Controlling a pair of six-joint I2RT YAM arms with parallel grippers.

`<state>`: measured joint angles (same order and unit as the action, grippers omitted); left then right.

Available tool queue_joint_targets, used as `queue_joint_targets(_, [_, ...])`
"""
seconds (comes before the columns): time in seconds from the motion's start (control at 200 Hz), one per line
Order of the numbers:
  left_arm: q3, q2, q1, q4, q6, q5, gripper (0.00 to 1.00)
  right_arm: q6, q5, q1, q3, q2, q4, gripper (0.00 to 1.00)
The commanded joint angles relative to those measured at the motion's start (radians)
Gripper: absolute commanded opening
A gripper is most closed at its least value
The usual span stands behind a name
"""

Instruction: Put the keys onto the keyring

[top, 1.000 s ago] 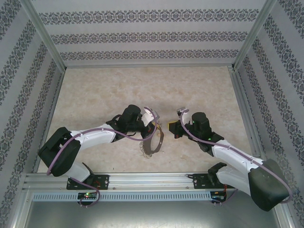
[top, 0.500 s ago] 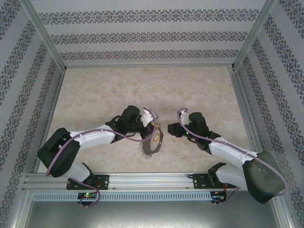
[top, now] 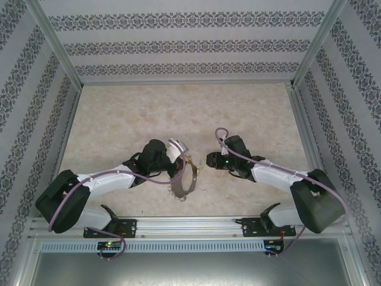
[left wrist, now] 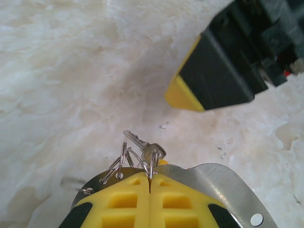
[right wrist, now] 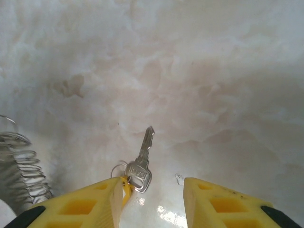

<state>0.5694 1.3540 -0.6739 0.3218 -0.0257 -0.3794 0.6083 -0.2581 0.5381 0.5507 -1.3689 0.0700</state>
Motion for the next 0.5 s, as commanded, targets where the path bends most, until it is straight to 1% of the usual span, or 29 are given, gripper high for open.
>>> queue_joint_targets(0.0, [-0.018,-0.044,0.016,0.062,0.008,0.035,0.00,-0.001,0.021,0.034,0.059,-0.047,-0.061,0.39])
queue_joint_targets(0.16, [-0.050,-0.076,0.029,0.077,0.012,0.066,0.00,-0.078,0.041,0.077,0.102,-0.099,-0.078,0.38])
queue_joint_targets(0.345, [-0.064,-0.093,0.041,0.083,0.018,0.066,0.00,-0.202,0.037,0.117,0.139,-0.140,-0.073,0.35])
queue_joint_targets(0.495, [-0.069,-0.106,0.048,0.082,0.020,0.067,0.00,-0.240,0.053,0.133,0.165,-0.176,-0.080,0.35])
